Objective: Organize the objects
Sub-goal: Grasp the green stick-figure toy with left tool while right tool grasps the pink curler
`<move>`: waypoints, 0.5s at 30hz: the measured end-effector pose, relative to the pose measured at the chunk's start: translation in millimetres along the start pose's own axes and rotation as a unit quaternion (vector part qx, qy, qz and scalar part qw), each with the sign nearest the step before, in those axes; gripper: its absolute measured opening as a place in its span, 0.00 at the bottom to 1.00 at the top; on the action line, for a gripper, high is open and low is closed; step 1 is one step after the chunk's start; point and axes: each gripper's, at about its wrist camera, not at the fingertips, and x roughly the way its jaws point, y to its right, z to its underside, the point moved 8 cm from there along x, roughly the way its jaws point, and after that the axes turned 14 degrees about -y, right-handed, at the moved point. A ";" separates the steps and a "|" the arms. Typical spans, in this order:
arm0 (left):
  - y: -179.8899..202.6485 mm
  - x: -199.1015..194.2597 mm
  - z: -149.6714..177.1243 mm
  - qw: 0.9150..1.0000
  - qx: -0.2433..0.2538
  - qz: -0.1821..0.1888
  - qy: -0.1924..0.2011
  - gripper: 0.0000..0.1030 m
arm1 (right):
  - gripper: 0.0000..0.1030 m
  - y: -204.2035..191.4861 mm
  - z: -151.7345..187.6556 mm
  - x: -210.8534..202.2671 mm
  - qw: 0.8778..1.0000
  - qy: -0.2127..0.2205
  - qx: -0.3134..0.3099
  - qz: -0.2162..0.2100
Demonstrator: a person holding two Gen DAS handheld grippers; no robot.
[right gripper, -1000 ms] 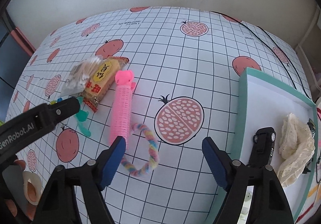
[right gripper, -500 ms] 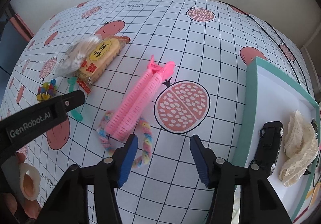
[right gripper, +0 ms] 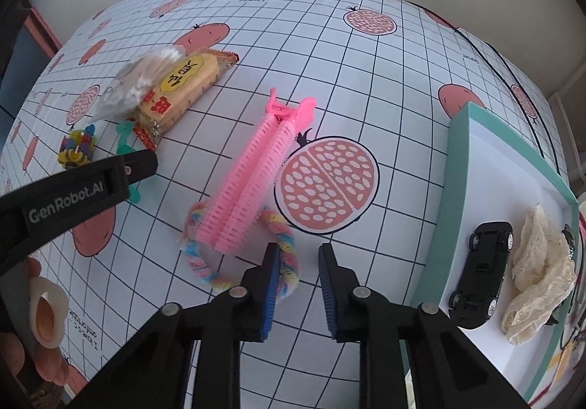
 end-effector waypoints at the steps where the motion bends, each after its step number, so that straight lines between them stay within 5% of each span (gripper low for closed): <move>1: 0.3 0.7 -0.1 1.000 0.000 0.002 -0.001 0.48 | 0.15 1.8 0.5 -0.3 1.000 0.000 0.000 -0.001; 15: -0.3 0.3 -0.5 1.000 0.001 -0.005 0.002 0.26 | 0.07 20.5 -0.4 -21.2 1.000 0.007 0.009 -0.008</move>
